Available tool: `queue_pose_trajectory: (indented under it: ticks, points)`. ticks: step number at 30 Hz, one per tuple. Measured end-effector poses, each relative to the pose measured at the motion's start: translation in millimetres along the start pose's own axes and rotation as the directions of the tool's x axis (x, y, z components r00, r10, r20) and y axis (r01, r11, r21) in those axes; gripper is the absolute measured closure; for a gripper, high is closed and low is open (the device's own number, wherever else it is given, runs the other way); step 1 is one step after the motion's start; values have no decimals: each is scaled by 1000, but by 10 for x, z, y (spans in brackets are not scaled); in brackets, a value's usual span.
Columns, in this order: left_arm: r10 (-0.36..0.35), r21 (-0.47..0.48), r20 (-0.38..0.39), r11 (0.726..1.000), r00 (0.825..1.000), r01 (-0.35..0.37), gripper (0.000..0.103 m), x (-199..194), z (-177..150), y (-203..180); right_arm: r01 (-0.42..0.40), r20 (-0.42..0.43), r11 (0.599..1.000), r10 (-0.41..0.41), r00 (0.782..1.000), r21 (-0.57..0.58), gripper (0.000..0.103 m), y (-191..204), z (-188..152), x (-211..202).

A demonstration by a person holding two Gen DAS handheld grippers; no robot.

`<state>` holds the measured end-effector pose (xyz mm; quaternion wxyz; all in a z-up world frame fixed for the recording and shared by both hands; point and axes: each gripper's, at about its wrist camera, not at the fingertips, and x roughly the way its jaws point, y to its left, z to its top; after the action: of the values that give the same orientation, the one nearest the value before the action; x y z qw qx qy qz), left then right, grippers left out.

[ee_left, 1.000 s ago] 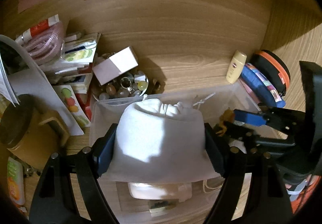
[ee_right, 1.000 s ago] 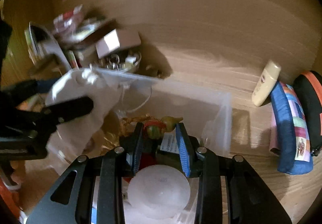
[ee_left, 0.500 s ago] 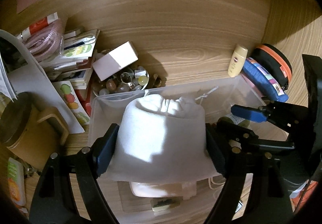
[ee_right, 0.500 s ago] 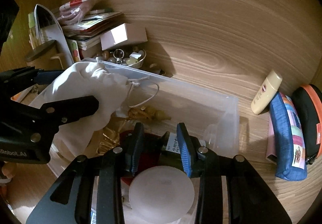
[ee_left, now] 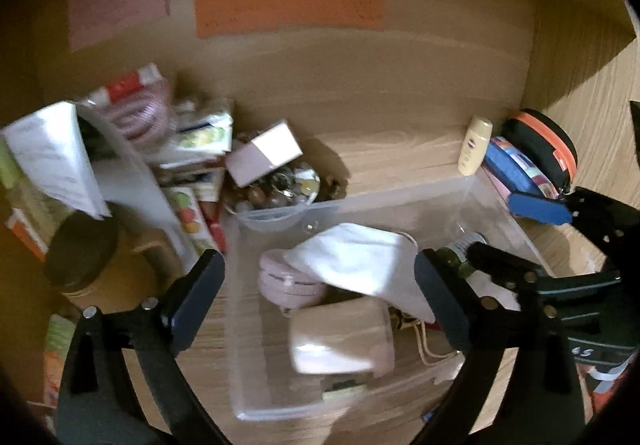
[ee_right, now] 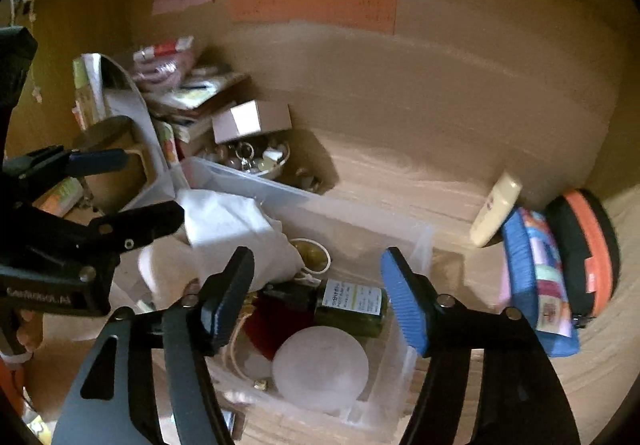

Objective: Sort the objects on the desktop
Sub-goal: 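Carry bag and figurine over the clear box and open both grippers, then move both grippers toward the blue card pack and white seashell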

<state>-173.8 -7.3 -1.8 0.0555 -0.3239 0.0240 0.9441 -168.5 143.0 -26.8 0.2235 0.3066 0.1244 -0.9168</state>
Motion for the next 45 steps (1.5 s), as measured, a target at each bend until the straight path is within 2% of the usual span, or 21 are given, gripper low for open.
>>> queue_pose_trajectory:
  ticks: [6, 11, 16, 25, 31, 39, 45]
  points:
    - [14, -15, 42, 1000, 999, -14, 3, -342, -74, 107, 6, 50, 1000, -7, 999, 17, 27, 82, 2, -380]
    - [38, -25, 60, 999, 997, -36, 3, -574, -232, 209, 25, 67, 1000, -26, 997, 15, 26, 191, -79, -590]
    - [39, -48, 45, 998, 998, -37, 3, -674, -455, 306, 27, 42, 1000, -28, 999, 16, 26, 329, -271, -675]
    - [43, -61, -41, 997, 998, -45, 3, -566, -905, 377, 19, -69, 998, -15, 998, 53, 26, 544, -733, -520]
    - [-3, -78, -101, 997, 995, -5, 3, -398, -1149, 341, 13, -163, 998, -2, 987, 67, 26, 653, -951, -267]
    - [-23, -82, -112, 997, 993, 13, 3, -333, -1270, 345, 26, -236, 1000, -22, 971, 15, 26, 791, -1016, 7]
    - [-27, -94, -114, 995, 993, 16, 3, -324, -1286, 365, 6, -243, 1000, -3, 970, 11, 33, 816, -1032, 27]
